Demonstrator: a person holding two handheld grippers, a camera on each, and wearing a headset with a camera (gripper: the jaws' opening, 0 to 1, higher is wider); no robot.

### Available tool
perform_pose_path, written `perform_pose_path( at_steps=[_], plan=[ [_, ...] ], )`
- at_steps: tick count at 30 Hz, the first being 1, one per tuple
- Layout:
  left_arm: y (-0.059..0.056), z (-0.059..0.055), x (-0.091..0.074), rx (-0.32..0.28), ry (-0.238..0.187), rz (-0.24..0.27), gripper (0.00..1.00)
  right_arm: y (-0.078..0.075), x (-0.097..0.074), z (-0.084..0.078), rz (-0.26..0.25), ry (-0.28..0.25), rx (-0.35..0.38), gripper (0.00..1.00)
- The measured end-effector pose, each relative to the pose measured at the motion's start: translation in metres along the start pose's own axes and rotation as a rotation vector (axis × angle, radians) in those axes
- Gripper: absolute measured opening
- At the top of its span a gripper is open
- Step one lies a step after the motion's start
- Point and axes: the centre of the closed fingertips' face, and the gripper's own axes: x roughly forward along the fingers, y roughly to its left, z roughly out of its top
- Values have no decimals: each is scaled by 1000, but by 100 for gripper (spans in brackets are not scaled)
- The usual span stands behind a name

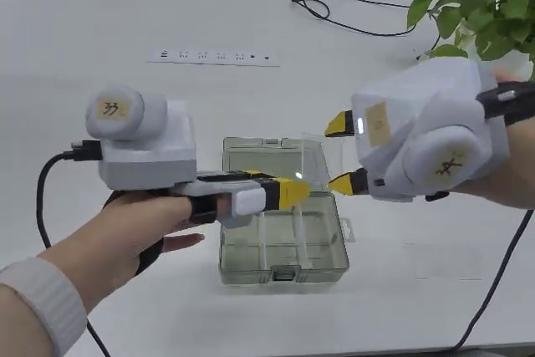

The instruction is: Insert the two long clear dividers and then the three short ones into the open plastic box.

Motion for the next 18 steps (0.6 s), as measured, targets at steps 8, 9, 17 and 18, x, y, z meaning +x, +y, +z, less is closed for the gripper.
perform_pose_path(
  at_steps=[8, 9, 17, 18],
  plan=[
    [3, 6, 2, -89, -26, -18, 11, 4, 6, 7, 10, 2, -48, 32],
    [3, 5, 2, -98, -20, -18, 10, 5, 6, 7, 15, 4, -57, 32],
    [-3, -2, 2, -135, 9, -63, 4, 10, 6, 13, 26, -5, -72, 32],
    [-3, -2, 1, -144, 8, -67, 4, 11, 6, 13, 28, -5, -78, 32]
  ],
)
